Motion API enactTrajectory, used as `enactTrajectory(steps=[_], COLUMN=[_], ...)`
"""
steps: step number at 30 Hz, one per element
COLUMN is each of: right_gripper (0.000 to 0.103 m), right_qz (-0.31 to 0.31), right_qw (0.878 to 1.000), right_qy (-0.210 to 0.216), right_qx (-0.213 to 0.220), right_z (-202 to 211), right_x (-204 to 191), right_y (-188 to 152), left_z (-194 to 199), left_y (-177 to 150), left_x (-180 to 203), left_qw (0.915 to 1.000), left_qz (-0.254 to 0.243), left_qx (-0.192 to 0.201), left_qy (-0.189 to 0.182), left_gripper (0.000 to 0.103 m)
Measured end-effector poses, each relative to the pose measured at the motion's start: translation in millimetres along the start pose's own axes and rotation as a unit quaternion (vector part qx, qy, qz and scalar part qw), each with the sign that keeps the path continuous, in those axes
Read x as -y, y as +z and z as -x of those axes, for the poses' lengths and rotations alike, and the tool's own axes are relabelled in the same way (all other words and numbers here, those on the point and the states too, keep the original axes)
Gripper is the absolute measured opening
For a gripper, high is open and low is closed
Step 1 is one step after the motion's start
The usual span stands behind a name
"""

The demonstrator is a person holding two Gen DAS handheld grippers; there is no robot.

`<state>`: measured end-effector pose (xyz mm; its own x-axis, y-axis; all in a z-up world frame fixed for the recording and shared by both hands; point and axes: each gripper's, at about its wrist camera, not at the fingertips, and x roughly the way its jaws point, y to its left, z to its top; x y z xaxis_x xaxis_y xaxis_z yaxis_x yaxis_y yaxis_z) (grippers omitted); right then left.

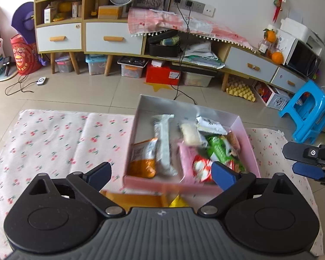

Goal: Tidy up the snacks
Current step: 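Move both open grippers back over the remaining snacks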

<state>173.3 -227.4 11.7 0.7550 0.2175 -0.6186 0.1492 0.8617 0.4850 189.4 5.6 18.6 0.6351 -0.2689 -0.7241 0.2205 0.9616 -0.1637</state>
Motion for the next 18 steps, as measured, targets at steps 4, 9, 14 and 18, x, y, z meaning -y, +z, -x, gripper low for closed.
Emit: enactTrajectory(steps=[4,9,14,18], right_gripper=[0.087,0.088,0.091,0.094], right_qz=[0.013,0.033,0.046,0.067], right_qw=[1.000,0.999,0.998,0.996], right_qy=[-0.007,-0.012,-0.016,-0.021], right_qx=[-0.012,-0.020,-0.035,-0.054], right_z=[12,22,25,24], right_x=[-9,-20,-25,-27], right_y=[-16,-36,-54,-72], left_z=[9,19,24,24], left_y=[-11,-26,-41,-56], left_x=[-5,-11,-14,-21], left_qw=[0.9999,0.9997,0.9993,0.9991], left_qz=[-0.003,-0.015,-0.021,-0.013], left_qx=[-0.007,-0.011,-0.021,-0.029], left_qy=[0.007,0.016,0.023,0.027], left_gripper=[0.101,0.102,0.102,0.102])
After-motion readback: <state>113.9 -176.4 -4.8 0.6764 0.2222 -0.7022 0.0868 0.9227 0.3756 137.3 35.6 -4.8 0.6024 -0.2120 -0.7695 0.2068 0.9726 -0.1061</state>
